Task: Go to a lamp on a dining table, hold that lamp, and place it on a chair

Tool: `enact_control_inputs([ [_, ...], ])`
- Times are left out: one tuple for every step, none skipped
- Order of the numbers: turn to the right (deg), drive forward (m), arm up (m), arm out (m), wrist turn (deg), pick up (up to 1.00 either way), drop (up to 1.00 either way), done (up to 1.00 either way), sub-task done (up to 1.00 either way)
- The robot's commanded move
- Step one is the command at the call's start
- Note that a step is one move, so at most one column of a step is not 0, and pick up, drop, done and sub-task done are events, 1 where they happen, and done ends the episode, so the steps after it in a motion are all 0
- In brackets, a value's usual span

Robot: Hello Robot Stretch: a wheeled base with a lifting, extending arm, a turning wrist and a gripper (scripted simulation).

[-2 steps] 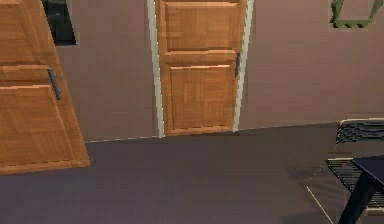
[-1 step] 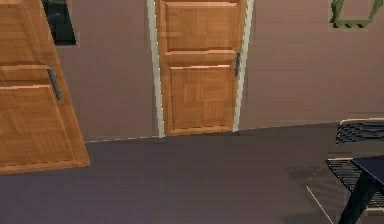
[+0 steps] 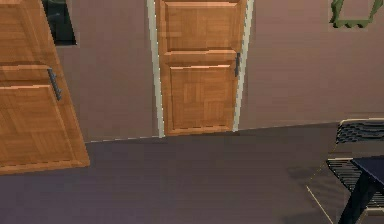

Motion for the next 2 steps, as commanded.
enact_control_inputs([
  [0.0, 0.00, 0.10, 0.00, 0.0, 0.00, 0.00, 0.00, 0.00],
  [0.0, 0.00, 0.00, -0.08, 0.0, 0.00, 0.00, 0.00, 0.00],
])
